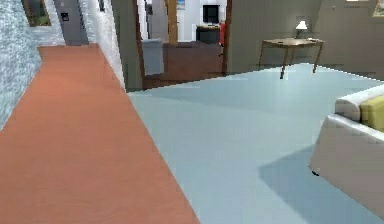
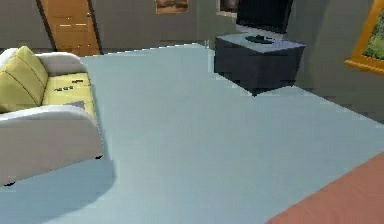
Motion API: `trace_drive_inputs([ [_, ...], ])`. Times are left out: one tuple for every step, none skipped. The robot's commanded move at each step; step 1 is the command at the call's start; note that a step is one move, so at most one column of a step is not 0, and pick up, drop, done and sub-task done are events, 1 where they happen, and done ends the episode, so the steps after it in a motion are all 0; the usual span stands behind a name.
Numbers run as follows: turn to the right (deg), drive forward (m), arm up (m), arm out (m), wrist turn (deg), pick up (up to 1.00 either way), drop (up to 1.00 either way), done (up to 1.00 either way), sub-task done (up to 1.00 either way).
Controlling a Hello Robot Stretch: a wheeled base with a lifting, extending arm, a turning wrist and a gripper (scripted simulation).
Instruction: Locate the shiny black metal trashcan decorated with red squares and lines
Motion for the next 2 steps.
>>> trace_drive_inputs([
  [0.0, 1.00, 0.00, 0.00, 0.0, 0.00, 0.00, 0.00, 0.00],
  [0.0, 1.00, 0.00, 0.00, 0.0, 0.00, 0.00, 0.00, 0.00],
])
